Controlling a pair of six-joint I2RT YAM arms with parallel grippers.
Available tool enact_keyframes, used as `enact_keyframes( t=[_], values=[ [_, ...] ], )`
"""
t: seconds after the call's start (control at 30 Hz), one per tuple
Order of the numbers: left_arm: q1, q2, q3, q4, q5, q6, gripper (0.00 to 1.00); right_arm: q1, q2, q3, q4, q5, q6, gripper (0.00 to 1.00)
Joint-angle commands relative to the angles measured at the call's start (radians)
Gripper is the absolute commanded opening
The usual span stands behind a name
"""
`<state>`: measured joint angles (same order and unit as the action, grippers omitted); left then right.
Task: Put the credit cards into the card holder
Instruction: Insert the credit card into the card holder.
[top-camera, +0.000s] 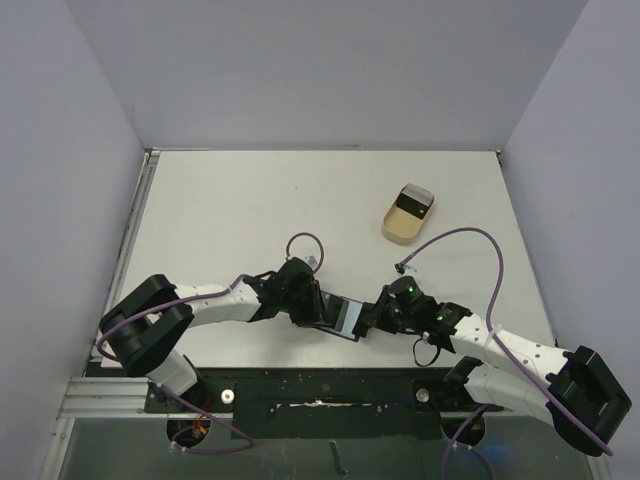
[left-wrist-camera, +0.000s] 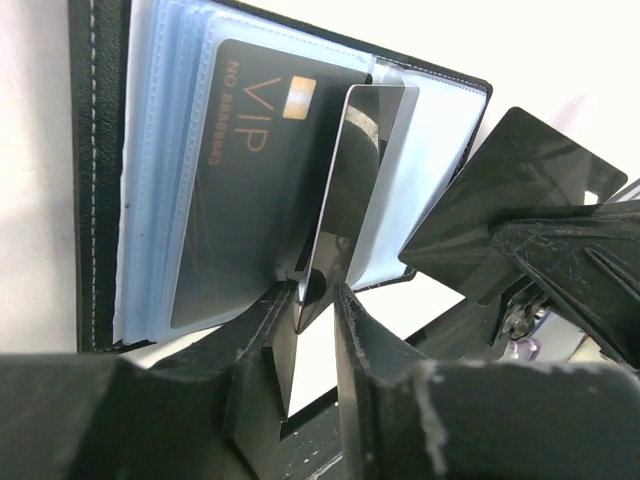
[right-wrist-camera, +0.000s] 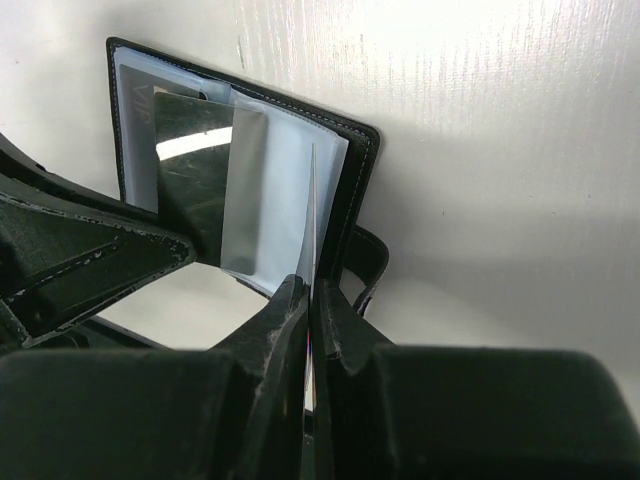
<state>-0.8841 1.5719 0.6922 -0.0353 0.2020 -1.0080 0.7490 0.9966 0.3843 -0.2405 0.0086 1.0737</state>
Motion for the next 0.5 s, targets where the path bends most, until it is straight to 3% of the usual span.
enact_keyframes(
  t=[0.0,0.17,0.47],
  values=[
    [-0.008,-0.03,0.04,-0.149,-0.111,0.035,0.26,0.009,-0.025,0.011,-0.016,0.044,-0.02,0.0],
    [-0.006,-0.108,0.05,-0.188,-0.189,0.037,0.36,0.008,-0.023,0.013,-0.019,0.043,-0.024,0.0],
    [-0.006,-0.104,0.064,-0.099,-0.165,0.064,0.4,0.009,-0.021,0.022,-0.022,0.045,-0.027,0.0]
  ],
)
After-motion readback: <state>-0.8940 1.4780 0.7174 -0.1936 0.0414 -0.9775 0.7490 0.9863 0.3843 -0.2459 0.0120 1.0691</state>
